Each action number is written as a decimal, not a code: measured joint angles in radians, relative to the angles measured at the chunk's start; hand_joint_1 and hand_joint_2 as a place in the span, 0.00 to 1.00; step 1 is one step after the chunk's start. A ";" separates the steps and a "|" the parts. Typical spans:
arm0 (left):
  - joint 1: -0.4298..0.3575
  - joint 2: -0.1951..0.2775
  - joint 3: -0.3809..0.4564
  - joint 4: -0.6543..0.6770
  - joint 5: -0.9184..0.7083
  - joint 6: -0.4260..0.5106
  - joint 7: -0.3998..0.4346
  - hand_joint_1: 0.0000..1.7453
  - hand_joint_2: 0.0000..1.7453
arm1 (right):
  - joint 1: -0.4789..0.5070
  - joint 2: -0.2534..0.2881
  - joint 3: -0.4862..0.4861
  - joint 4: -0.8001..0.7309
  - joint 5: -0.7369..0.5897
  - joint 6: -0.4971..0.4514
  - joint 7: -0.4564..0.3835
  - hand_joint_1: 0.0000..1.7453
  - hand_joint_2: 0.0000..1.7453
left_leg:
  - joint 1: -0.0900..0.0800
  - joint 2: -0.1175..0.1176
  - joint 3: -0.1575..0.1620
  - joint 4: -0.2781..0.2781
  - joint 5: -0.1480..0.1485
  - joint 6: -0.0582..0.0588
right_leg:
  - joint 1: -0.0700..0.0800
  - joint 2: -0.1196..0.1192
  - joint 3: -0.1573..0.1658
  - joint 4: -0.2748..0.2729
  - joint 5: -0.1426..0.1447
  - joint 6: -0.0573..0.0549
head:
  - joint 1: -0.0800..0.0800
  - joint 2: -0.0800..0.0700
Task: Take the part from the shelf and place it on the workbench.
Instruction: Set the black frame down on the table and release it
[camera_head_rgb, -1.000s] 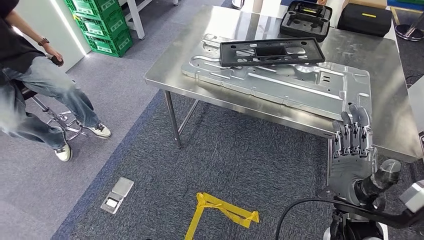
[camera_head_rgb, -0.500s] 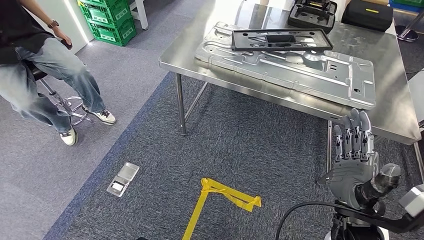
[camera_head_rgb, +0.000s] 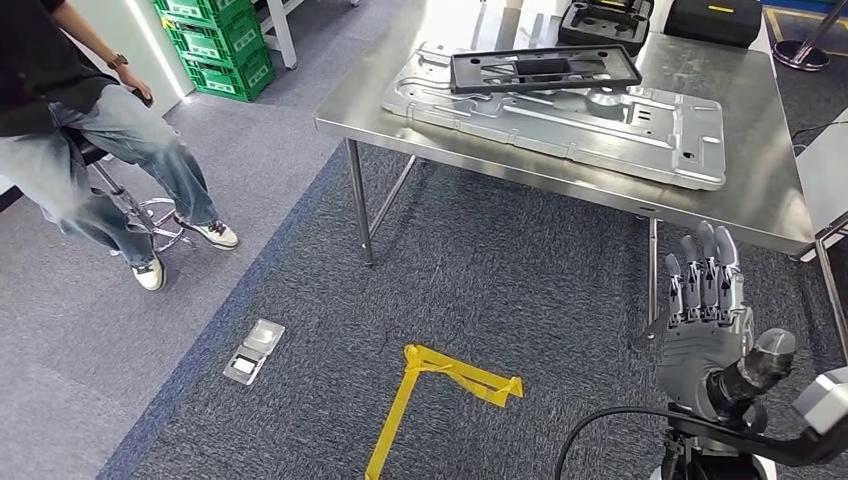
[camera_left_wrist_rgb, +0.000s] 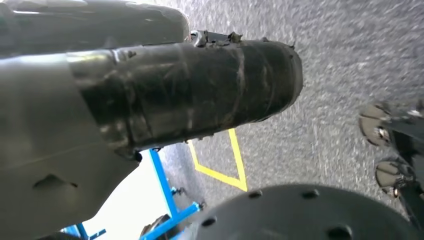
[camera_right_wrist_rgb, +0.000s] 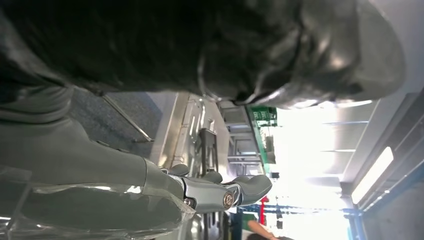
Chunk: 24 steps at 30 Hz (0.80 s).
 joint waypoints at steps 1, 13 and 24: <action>0.000 0.001 0.000 0.000 0.000 -0.001 0.000 0.00 0.00 | 0.002 0.000 0.000 0.002 -0.009 0.001 0.000 0.00 0.00 | 0.002 -0.002 0.040 -0.054 0.027 -0.003 | -0.002 0.002 -0.004 0.006 0.002 0.003 | 0.000 0.000; 0.007 -0.020 0.004 0.000 0.009 0.003 -0.003 0.00 0.00 | 0.030 -0.018 -0.008 0.027 -0.068 -0.002 -0.023 0.00 0.00 | 0.011 0.014 0.144 -0.258 0.055 0.048 | -0.014 0.026 -0.195 0.331 -0.121 0.065 | 0.009 0.000; 0.009 -0.026 0.023 0.000 0.022 0.008 -0.013 0.00 0.00 | 0.091 -0.019 -0.045 0.074 -0.077 -0.010 -0.073 0.00 0.00 | -0.002 0.076 0.152 -0.250 0.039 0.021 | 0.004 -0.020 -0.046 0.022 0.023 0.015 | 0.008 0.000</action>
